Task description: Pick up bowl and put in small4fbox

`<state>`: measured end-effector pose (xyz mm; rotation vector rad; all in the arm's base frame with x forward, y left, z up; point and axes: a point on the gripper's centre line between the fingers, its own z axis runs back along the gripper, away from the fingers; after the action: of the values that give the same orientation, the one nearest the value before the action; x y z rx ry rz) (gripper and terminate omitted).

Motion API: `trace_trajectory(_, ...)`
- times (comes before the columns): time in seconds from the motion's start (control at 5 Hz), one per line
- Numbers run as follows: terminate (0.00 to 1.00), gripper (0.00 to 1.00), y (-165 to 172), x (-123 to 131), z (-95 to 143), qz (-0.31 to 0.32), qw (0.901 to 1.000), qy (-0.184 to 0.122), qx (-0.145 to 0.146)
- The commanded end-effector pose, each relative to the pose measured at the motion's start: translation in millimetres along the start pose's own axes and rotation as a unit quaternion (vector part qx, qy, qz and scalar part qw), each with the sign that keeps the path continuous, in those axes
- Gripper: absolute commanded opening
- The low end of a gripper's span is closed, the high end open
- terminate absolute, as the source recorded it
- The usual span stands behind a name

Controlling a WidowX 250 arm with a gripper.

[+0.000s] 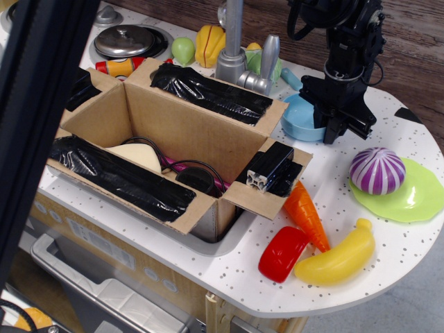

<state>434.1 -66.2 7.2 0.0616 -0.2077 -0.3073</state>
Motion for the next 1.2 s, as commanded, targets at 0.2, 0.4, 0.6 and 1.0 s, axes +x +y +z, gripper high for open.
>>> trace_trajectory(0.2, 0.0, 0.0, -9.7, 7.7, 91.2, 0.038, 0.9968, -0.011, 0.07)
trace_trajectory(0.4, 0.0, 0.0, -13.0, -0.6, 112.5, 0.067, 0.9937, 0.006, 0.09)
trace_trajectory(0.6, 0.0, 0.0, -7.2, -17.5, 125.0, 0.087, 0.9895, 0.018, 0.114)
trace_trajectory(1.0, 0.0, 0.0, 38.2, -71.2, 135.5, 0.119, 0.9819, 0.067, 0.131)
